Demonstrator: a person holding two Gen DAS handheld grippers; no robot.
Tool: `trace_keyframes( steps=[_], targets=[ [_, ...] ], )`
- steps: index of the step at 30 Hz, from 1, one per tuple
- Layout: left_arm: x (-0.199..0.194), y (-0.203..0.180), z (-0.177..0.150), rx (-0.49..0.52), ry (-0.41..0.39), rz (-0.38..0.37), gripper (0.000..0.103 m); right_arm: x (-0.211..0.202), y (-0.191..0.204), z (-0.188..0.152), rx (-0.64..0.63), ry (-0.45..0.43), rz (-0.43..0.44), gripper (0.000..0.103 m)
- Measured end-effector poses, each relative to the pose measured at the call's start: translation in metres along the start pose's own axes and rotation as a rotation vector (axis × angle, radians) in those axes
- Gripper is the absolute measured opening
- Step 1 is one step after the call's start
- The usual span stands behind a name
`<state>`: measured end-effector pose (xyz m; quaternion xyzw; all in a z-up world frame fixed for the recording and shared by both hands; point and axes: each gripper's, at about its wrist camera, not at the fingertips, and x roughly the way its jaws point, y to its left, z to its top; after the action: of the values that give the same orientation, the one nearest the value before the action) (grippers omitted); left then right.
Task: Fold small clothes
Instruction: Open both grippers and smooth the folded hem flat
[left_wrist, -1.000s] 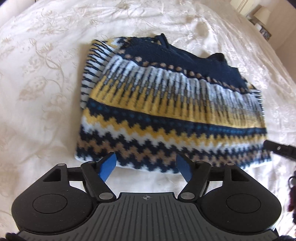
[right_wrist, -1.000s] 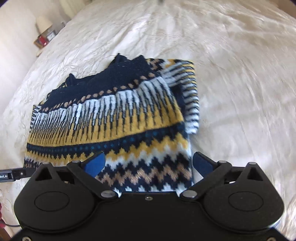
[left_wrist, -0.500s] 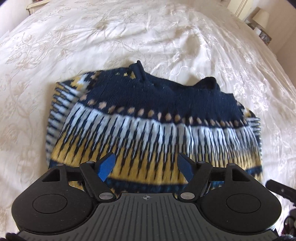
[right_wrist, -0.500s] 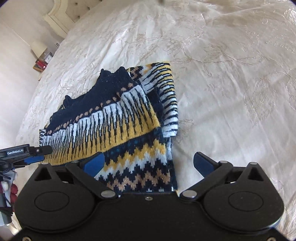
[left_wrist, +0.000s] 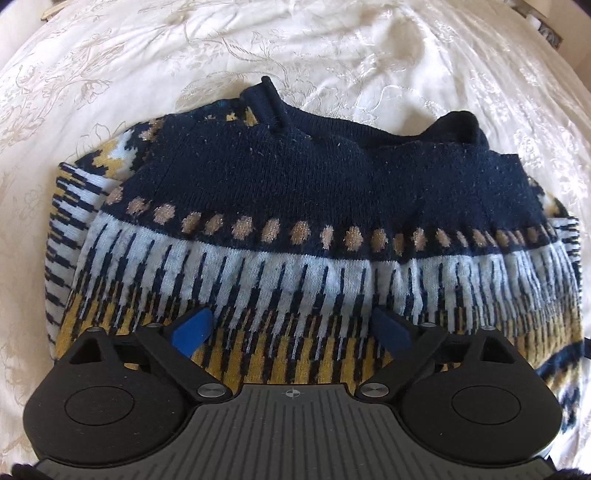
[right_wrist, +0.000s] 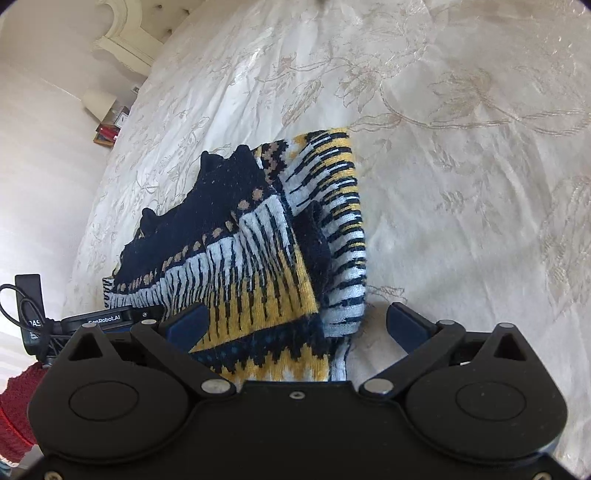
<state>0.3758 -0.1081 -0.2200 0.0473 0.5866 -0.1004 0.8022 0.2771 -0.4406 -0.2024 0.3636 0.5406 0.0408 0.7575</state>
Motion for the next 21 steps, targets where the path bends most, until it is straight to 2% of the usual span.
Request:
trace_keyframes(
  steps=[2, 10, 21],
  targets=[
    [0.004, -0.002, 0.001, -0.002, 0.001, 0.007, 0.102, 0.008, -0.004, 0.004, 0.015, 0.022, 0.039, 0.103],
    [0.01, -0.007, 0.0, -0.009, -0.008, 0.033, 0.103, 0.038, 0.002, 0.016, 0.004, 0.084, 0.116, 0.103],
    [0.008, -0.005, -0.002, -0.016, -0.006, 0.031, 0.103, 0.059, 0.003, 0.027, 0.025, 0.059, 0.239, 0.103]
  ],
)
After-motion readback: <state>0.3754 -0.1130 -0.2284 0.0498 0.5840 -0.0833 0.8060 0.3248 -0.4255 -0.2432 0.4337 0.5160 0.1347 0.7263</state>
